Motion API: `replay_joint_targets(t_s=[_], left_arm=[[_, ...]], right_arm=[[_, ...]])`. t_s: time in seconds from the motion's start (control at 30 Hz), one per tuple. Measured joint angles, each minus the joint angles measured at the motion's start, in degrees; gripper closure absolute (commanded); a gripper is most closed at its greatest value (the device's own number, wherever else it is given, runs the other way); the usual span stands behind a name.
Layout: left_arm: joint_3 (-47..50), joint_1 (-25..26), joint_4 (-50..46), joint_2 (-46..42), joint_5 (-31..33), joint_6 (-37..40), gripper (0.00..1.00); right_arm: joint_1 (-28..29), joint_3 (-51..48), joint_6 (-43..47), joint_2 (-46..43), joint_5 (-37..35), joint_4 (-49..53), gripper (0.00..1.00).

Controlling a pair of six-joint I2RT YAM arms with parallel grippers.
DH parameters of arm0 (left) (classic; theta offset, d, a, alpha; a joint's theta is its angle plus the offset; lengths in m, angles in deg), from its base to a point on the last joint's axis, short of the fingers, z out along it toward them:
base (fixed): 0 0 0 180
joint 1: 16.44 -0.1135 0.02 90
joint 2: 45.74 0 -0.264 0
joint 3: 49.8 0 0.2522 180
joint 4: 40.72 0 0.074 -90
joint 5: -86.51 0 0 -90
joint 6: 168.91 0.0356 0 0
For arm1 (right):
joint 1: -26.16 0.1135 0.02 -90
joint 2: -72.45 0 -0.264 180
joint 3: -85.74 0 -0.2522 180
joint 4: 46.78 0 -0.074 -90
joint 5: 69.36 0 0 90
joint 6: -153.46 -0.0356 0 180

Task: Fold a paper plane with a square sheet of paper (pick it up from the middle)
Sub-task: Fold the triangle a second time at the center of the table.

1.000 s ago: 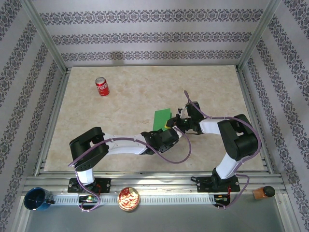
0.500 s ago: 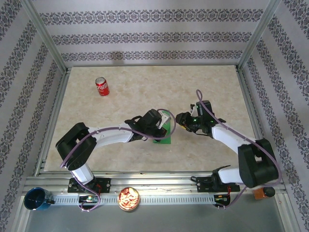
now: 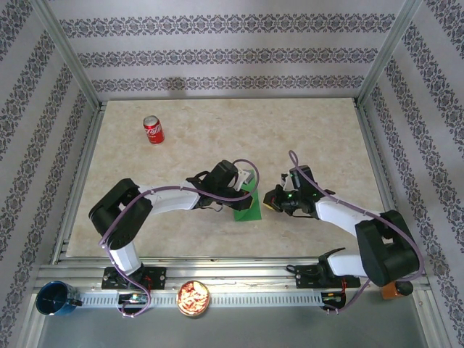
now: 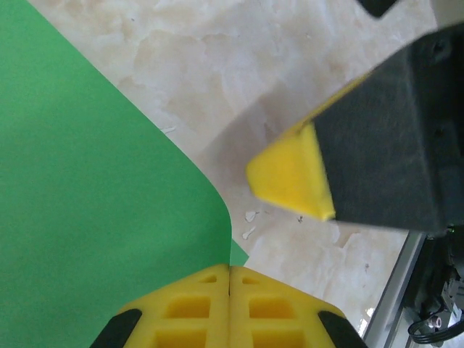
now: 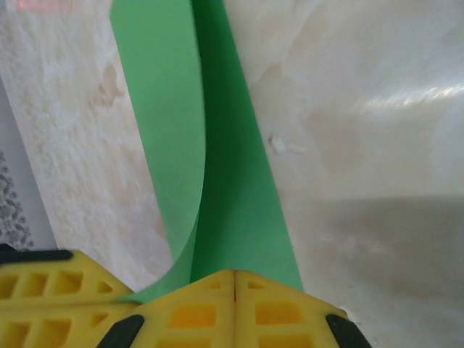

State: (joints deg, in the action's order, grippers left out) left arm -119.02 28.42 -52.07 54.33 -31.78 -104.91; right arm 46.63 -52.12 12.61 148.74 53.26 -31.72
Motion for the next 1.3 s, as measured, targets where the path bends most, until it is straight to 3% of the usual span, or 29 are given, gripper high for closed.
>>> replay_joint_targets(t_s=[0.27, 0.6, 0.97, 1.3], left_arm=[[0.66, -0.37, 0.02, 0.0, 0.0, 0.0, 1.0], [0.68, -0.42, 0.17, 0.0, -0.07, -0.68, 1.0], [1.75, -5.25, 3.39, 2.25, -3.26, -3.28, 1.0], [1.9, -5.99, 4.31, 4.83, -4.35, -3.39, 1.0]], right_arm=[[5.29, 0.0, -0.24, 4.02, -0.33, -0.92, 1.0], [6.05, 0.66, 1.01, 7.61, -1.95, 1.33, 1.0], [6.03, 3.23, 5.11, 7.78, -4.76, 6.29, 0.99], [6.05, 5.9, 7.76, 7.87, -6.34, 11.13, 0.95]])
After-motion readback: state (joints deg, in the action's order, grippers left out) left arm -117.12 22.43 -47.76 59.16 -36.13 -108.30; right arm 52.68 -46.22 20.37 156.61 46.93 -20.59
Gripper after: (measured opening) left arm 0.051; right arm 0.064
